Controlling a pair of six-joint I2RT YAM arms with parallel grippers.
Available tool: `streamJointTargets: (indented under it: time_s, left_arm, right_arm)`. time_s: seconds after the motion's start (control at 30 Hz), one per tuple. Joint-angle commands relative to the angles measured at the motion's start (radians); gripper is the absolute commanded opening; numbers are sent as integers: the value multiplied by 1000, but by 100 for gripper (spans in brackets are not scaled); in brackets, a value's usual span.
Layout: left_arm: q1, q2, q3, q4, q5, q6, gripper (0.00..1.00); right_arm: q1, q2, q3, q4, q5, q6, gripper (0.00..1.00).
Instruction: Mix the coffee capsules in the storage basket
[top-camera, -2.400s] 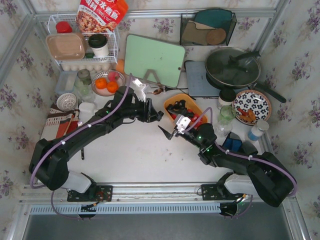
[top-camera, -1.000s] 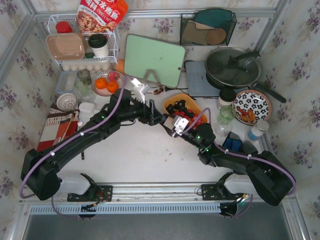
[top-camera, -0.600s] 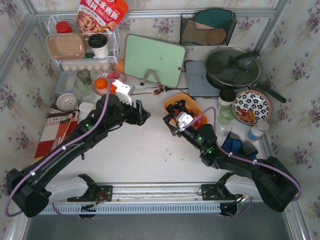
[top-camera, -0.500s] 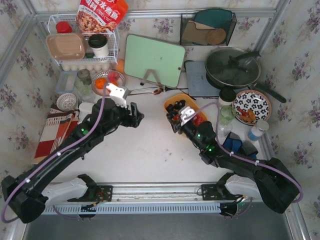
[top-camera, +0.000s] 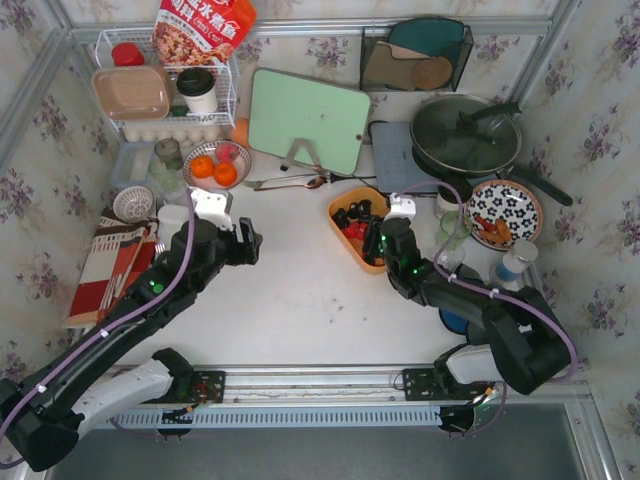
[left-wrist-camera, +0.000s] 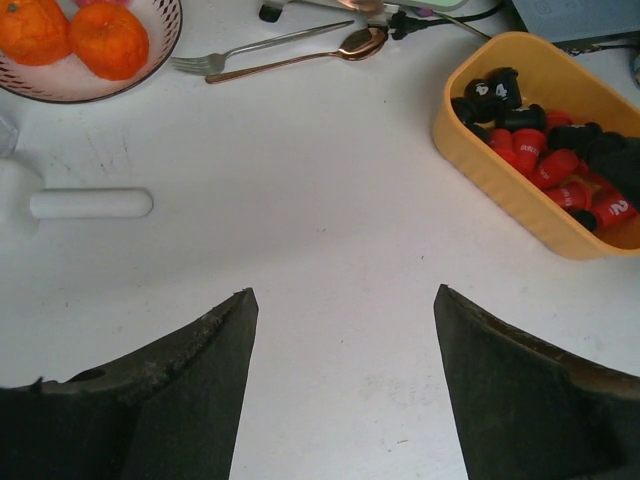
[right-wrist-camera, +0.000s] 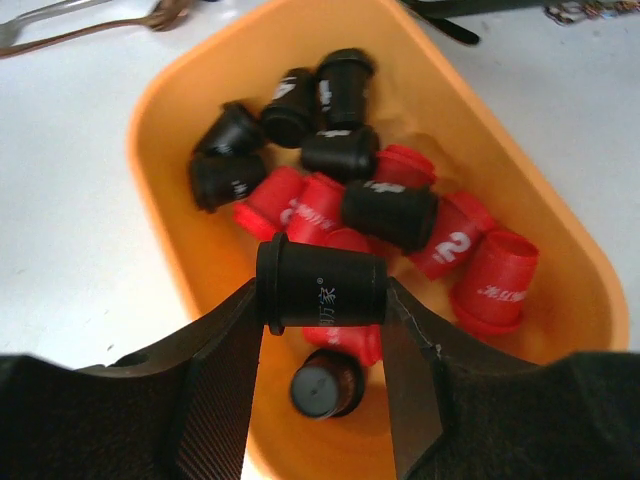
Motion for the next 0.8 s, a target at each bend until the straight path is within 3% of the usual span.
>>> streamJointTargets:
  time_s: [0.0, 0.13, 0.2, 0.37, 0.43, 0.77]
  left_arm:
    - [0, -1, -8, 5, -15, 6, 74]
    - [0, -8, -10, -4, -15, 9, 74]
    - [0, -15, -12, -9, -17, 14, 74]
    - [0, -28, -20, -15, -27, 19, 74]
    - [0, -29, -21, -17, -28, 21, 74]
    - [0, -25, -20, -7, -67, 29, 74]
  right_arm:
    - [-69, 76, 31, 55, -56, 91, 30]
    - [-101, 151, 86, 117, -78, 98, 34]
    - [-110, 180, 124, 112, -80, 98, 42]
    - [-119, 240, 201, 65, -69, 97, 74]
    - [-119, 239, 203, 66, -63, 93, 98]
    - [-119, 49, 69, 141, -32, -50, 100]
